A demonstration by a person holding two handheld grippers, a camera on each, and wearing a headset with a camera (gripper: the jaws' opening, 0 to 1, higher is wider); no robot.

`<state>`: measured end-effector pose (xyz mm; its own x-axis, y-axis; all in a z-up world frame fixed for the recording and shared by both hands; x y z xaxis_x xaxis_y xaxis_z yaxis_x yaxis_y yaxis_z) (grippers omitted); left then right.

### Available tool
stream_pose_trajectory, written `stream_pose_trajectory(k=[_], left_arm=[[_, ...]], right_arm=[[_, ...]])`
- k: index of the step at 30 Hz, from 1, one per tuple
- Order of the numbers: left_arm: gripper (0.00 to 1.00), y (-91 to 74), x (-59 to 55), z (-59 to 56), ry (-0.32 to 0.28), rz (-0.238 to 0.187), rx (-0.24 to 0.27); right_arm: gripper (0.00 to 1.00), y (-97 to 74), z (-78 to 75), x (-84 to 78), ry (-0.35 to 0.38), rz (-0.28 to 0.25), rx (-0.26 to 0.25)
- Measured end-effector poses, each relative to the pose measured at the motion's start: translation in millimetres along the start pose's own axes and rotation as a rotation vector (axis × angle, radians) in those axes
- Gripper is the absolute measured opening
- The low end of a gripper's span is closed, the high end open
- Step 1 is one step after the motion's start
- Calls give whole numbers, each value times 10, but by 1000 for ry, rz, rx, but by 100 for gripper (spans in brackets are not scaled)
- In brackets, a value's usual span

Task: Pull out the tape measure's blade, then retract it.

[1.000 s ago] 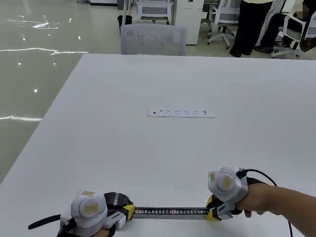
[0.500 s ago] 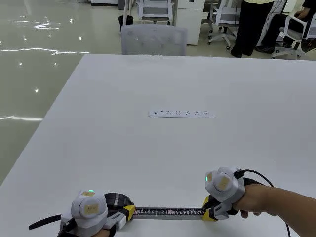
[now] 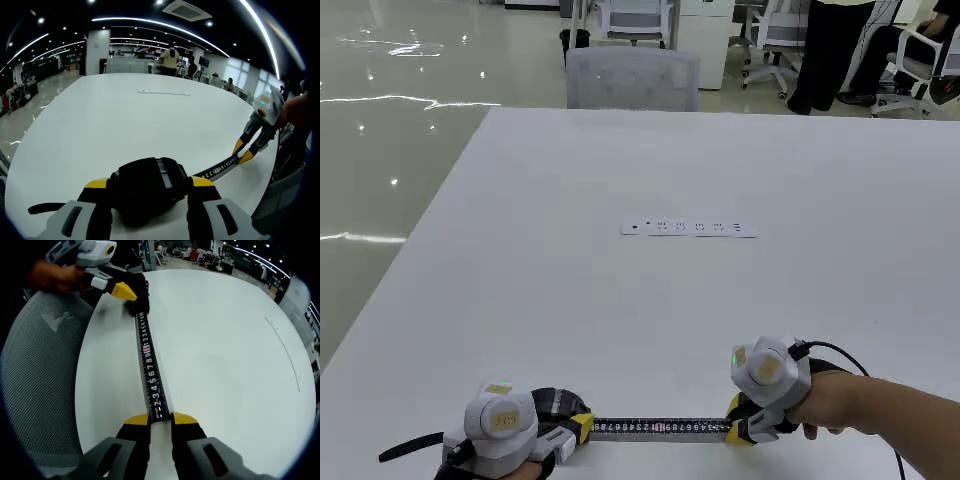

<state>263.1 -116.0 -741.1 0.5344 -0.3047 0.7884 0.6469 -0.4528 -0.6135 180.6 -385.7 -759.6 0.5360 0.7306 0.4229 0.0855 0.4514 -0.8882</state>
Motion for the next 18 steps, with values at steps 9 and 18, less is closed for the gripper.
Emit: stream_pose_trajectory(k=[9,18], left_arm=[[57,2,0,10,2,0,-2],[57,0,4,8,-1,0,-4]], right_arm=[[14,17,3,30,2,-7,0],[14,24,5,54,2,-11,2]])
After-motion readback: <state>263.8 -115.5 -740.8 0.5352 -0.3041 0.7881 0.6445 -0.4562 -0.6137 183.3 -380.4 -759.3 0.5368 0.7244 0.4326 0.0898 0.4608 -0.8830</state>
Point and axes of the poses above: the centre of the closed fingertips' face, and the gripper's own axes: y roughly forward along the fingers, z roughly to its left, x roughly out of its top, the point moved 7 cm from there along -y, roughly backward along the fingers, and after that the axes turned 8 degrees about x, right-handed, at the moved point
